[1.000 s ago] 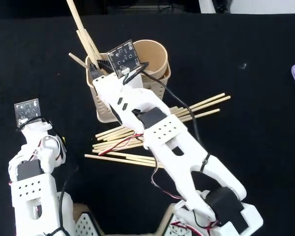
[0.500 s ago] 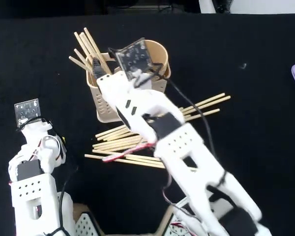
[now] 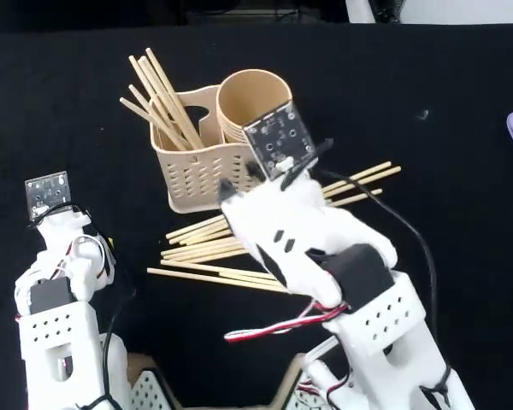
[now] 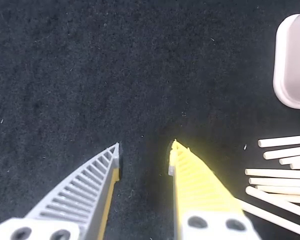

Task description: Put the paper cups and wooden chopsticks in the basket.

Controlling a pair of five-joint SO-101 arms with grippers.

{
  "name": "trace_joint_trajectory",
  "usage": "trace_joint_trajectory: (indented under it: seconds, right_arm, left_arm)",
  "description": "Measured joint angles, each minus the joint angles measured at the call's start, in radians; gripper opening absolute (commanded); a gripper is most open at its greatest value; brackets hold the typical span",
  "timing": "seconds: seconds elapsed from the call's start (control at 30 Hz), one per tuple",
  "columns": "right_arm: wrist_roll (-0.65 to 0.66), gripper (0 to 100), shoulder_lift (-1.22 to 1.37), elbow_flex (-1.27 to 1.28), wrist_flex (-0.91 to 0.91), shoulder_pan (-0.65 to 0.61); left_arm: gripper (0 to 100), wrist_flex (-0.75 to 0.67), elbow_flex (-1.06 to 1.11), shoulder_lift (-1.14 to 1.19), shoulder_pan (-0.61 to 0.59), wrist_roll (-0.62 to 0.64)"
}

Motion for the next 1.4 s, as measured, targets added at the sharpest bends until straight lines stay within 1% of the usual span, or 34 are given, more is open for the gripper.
trace_joint_trajectory:
  seconds: [0.1, 0.23, 0.4, 0.47, 0.6, 0.87, 1.1, 1.17, 1.23, 1.3, 1.4]
  right_arm:
    - [0.127, 14.9, 0.0, 0.077, 0.071, 0.025]
    - [0.333, 15.2, 0.002, 0.276, 0.068, 0.043]
    - [0.489, 15.2, 0.006, 0.54, -0.051, 0.06]
    - [0.526, 15.2, 0.011, 0.614, -0.103, 0.057]
    - [0.549, 15.3, 0.058, 0.664, -0.143, 0.057]
    - [0.598, 15.3, 0.284, 0.647, -0.155, 0.057]
    - [0.623, 14.3, 0.345, 0.64, -0.215, 0.057]
    - [0.631, 9.4, 0.345, 0.64, -0.216, 0.057]
    - [0.632, 1.3, 0.345, 0.64, -0.218, 0.06]
    - [0.632, 2.2, 0.345, 0.634, -0.218, 0.061]
    - [0.634, 1.1, 0.345, 0.615, -0.218, 0.063]
  left_arm:
    - [17, 0.0, 0.0, 0.0, 0.0, 0.0]
    - [17, 0.0, 0.0, 0.0, 0.0, 0.0]
    - [17, 0.0, 0.0, 0.0, 0.0, 0.0]
    - [17, 0.0, 0.0, 0.0, 0.0, 0.0]
    - [17, 0.0, 0.0, 0.0, 0.0, 0.0]
    - [17, 0.0, 0.0, 0.0, 0.0, 0.0]
    - [17, 0.0, 0.0, 0.0, 0.0, 0.0]
    - [17, 0.0, 0.0, 0.0, 0.0, 0.0]
    - [17, 0.0, 0.0, 0.0, 0.0, 0.0]
    - [17, 0.0, 0.0, 0.0, 0.0, 0.0]
    - [17, 0.0, 0.0, 0.0, 0.0, 0.0]
